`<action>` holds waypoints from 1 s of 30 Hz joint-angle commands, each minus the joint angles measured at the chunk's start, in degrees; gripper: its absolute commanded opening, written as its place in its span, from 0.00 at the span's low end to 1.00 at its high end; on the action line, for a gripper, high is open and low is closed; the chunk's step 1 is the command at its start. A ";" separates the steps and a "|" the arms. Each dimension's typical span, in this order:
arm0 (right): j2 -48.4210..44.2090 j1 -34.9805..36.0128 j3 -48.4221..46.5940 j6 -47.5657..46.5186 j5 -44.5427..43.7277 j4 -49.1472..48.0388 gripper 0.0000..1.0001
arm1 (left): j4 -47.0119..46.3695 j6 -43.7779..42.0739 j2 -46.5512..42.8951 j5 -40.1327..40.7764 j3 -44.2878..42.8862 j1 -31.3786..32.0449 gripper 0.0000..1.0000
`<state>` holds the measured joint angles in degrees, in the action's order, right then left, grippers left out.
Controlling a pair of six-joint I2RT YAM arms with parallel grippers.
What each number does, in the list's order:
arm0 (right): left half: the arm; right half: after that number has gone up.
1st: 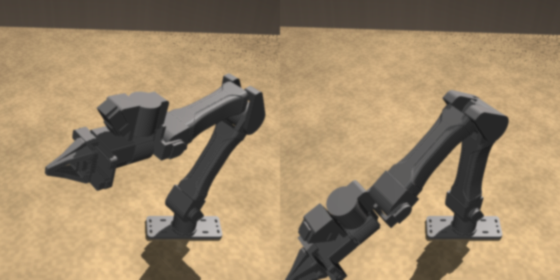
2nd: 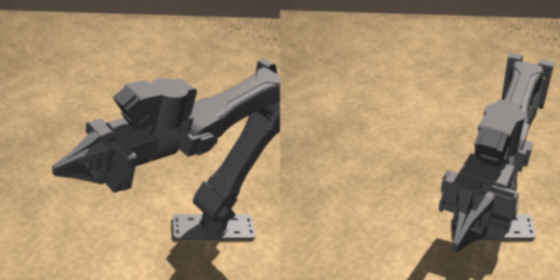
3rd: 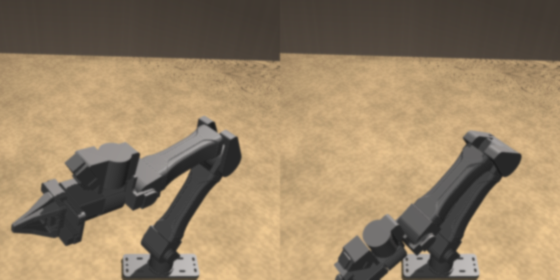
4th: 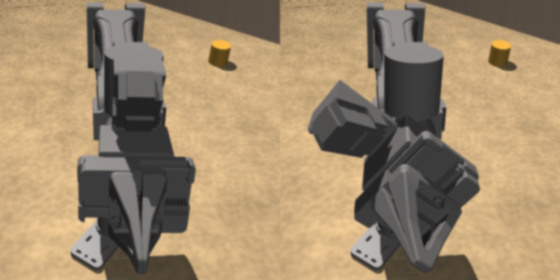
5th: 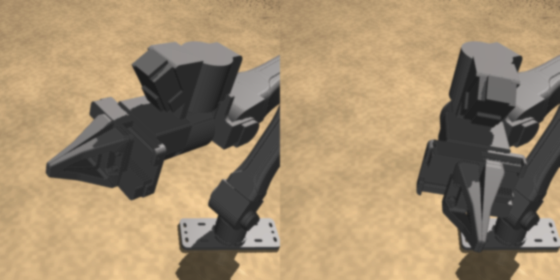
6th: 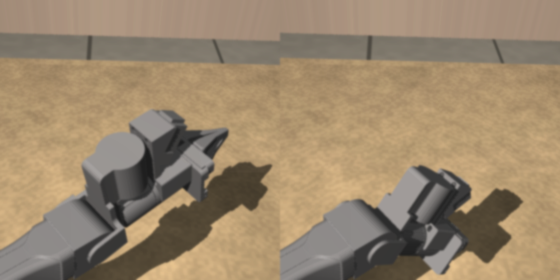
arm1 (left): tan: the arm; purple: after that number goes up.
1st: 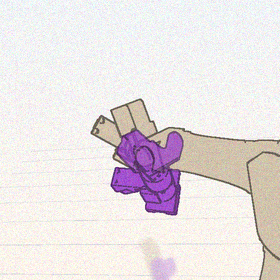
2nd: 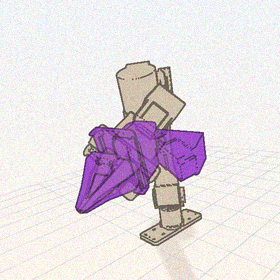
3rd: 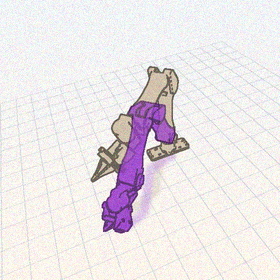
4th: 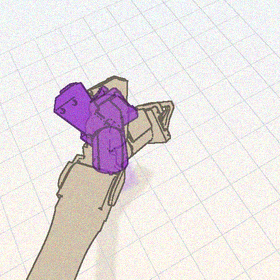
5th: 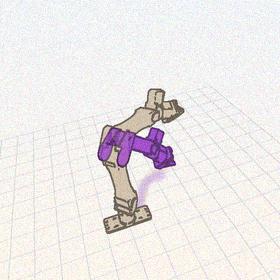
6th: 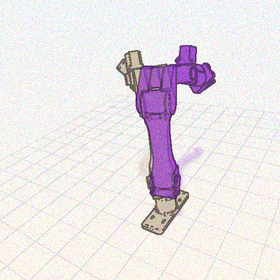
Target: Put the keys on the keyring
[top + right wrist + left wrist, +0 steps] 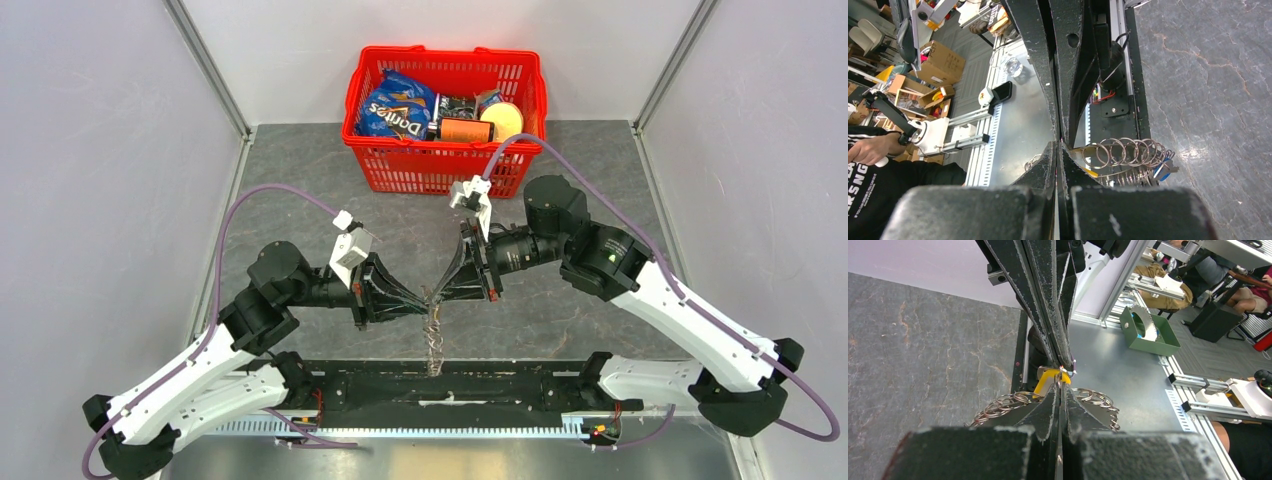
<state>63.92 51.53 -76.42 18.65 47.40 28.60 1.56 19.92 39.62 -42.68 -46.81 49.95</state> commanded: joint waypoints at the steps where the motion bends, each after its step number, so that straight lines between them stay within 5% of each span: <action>1: 0.33 0.41 -2.28 0.76 -0.90 -3.23 0.00 | -4.02 1.10 -0.82 -1.87 -0.84 -0.04 0.02; 30: -3.27 0.66 1.73 1.71 -3.71 -3.19 0.00 | -8.22 2.26 -3.44 -3.82 1.10 -0.03 0.02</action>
<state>61.91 52.03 -75.50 19.94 44.84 27.40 -1.98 20.32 37.21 -44.14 -45.63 49.95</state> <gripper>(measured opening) 0.007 0.032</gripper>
